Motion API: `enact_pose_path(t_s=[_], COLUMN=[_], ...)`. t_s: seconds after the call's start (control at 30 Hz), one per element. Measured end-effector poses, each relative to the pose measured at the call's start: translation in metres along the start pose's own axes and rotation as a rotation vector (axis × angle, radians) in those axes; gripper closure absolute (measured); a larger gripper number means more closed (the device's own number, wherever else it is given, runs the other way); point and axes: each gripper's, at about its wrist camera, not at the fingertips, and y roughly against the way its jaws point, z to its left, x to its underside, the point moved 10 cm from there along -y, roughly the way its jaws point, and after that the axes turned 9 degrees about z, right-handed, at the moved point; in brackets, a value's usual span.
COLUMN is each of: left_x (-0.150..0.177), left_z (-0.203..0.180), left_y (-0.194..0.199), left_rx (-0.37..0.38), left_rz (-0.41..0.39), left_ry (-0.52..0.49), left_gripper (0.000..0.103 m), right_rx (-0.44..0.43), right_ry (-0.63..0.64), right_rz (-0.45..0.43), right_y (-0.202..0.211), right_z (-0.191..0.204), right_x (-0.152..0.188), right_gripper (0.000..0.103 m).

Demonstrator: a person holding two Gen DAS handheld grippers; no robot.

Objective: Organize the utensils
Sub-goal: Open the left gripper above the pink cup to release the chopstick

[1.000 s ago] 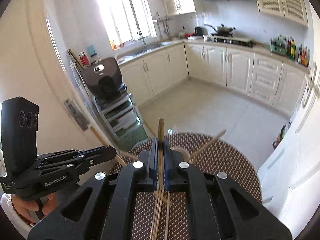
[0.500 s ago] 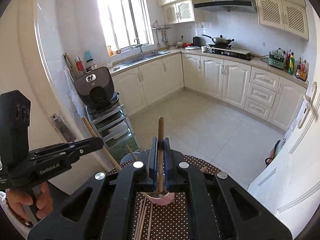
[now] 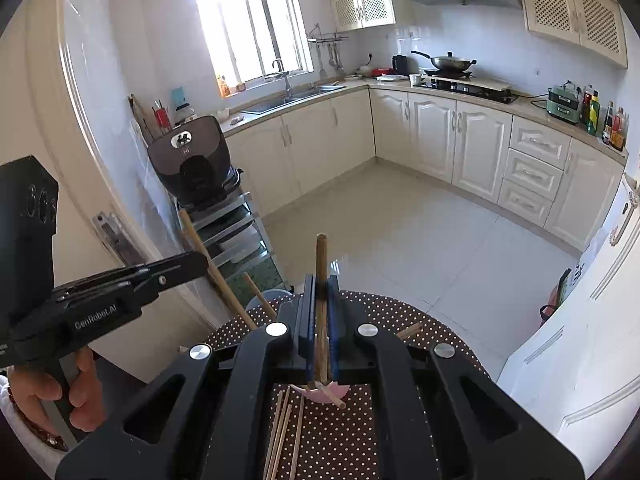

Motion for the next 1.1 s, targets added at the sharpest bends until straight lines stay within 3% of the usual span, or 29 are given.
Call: enact_pose_path(t_s=[0.17, 0.47, 0.7, 0.83, 0.9, 1.0, 1.03, 1.1], left_x=[-0.003, 0.019, 0.031, 0.041, 0.044, 0.047, 0.047, 0.044], left_z=[0.0, 0.015, 0.042, 0.062, 0.068, 0.074, 0.076, 0.081], left_y=[0.0, -0.019, -0.018, -0.023, -0.024, -0.022, -0.02, -0.019], left_rx=[-0.001, -0.031, -0.014, -0.044, -0.049, -0.062, -0.067, -0.072], left_rz=[0.001, 0.083, 0.138, 0.176, 0.187, 0.175, 0.163, 0.15], left_ry=[-0.005, 0.03, 0.138, 0.199, 0.221, 0.241, 0.246, 0.255], left_gripper=[0.097, 0.097, 0.096, 0.096, 0.09, 0.051, 0.046, 0.046], right_rx=[-0.024, -0.021, -0.014, -0.021, -0.018, -0.021, -0.022, -0.021], right_ry=[0.006, 0.027, 0.026, 0.015, 0.023, 0.024, 0.024, 0.029], right_rz=[0.002, 0.045, 0.065, 0.069, 0.07, 0.071, 0.072, 0.071], right_y=[-0.001, -0.016, -0.021, -0.024, -0.025, -0.027, -0.027, -0.028], right_z=[0.008, 0.012, 0.012, 0.013, 0.015, 0.017, 0.017, 0.017], right_x=[-0.001, 0.011, 0.019, 0.02, 0.021, 0.024, 0.024, 0.026], right_gripper=[0.099, 0.099, 0.099, 0.099, 0.099, 0.099, 0.099, 0.099])
